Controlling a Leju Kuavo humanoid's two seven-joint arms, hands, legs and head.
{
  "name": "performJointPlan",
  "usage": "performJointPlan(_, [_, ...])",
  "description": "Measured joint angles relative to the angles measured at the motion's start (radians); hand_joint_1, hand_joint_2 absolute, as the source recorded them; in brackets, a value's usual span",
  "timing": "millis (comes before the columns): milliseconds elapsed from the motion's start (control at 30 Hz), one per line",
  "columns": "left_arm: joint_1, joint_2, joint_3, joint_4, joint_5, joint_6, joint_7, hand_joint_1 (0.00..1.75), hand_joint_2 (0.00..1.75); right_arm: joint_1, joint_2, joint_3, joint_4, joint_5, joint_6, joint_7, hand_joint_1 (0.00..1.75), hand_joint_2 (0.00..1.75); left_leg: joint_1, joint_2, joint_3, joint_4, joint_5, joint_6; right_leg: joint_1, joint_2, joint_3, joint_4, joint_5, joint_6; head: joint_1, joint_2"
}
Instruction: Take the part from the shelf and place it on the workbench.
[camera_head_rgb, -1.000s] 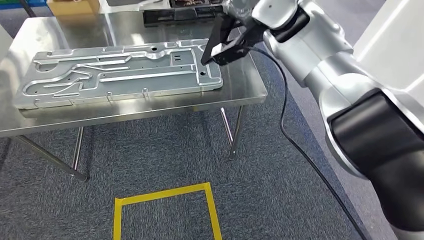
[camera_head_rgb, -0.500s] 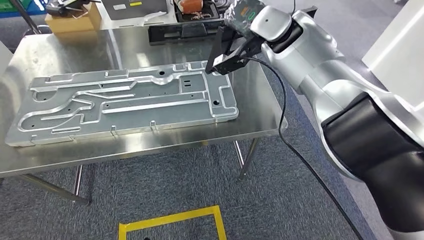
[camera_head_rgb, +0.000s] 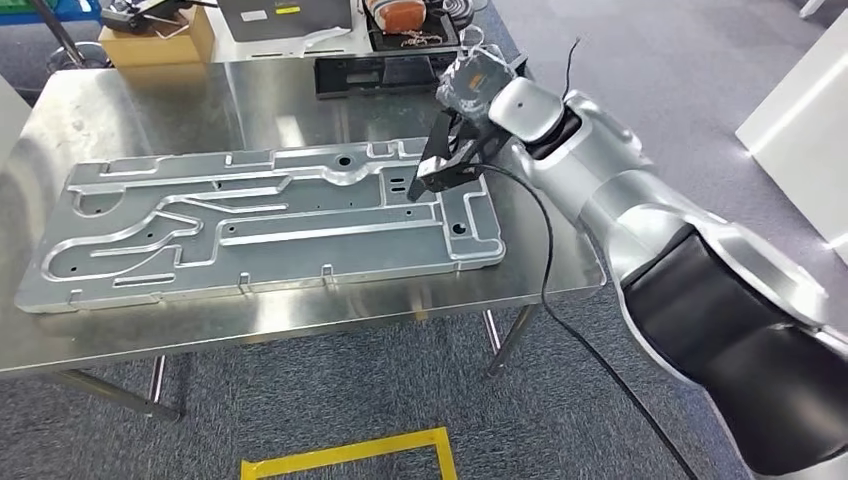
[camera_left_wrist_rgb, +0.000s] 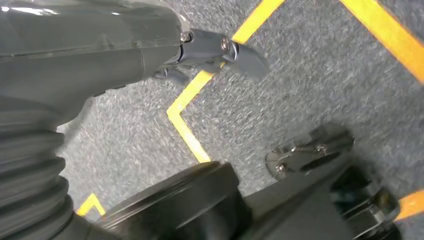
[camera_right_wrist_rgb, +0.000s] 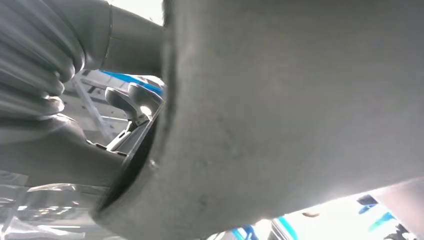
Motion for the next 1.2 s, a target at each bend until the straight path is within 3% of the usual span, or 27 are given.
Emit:
performJointPlan(200, [-0.013,0.007,0.0,0.0,-0.003,0.011,0.005,0.0,1.75,0.109,0.032,0.008,-0.022,0.0,-0.131,0.074,1.75,1.75,-0.007,0.006,0.003,0.001,-0.006,0.002,-0.01,0.004,0.004,-0.004,-0.012,0.021,0.0,0.0])
performJointPlan(400, [-0.017,0.008,0.001,0.0,-0.005,0.018,0.008,0.0,1.75,0.265,0.047,-0.016,-0.074,-0.033,-0.295,0.107,1.75,1.75,-0.007,0.007,0.009,0.001,-0.007,0.002,-0.01,0.005,0.009,-0.004,-0.013,0.023,0.0,0.0])
performJointPlan(600, [-0.021,0.007,0.001,0.0,-0.011,0.031,0.013,0.0,1.75,0.474,0.076,-0.111,-0.151,-0.063,-0.448,0.112,1.75,1.75,-0.007,0.011,0.022,0.0,-0.012,-0.002,-0.009,0.007,0.021,-0.004,-0.018,0.025,0.0,0.0])
performJointPlan(1000, [-0.019,-0.004,0.001,0.0,-0.019,0.041,0.011,0.0,1.75,0.769,0.132,-0.318,-0.315,0.023,-0.439,0.136,1.75,1.75,-0.006,0.013,0.04,-0.001,-0.019,-0.005,-0.009,0.008,0.038,-0.003,-0.026,0.023,0.0,0.0])
performJointPlan(1200, [-0.019,-0.004,0.001,0.0,-0.015,0.042,0.019,0.0,1.75,0.847,0.132,-0.398,-0.39,0.083,-0.399,0.139,1.75,1.75,-0.007,0.019,0.039,0.0,-0.02,-0.004,-0.009,0.012,0.037,-0.003,-0.026,0.024,0.0,0.0])
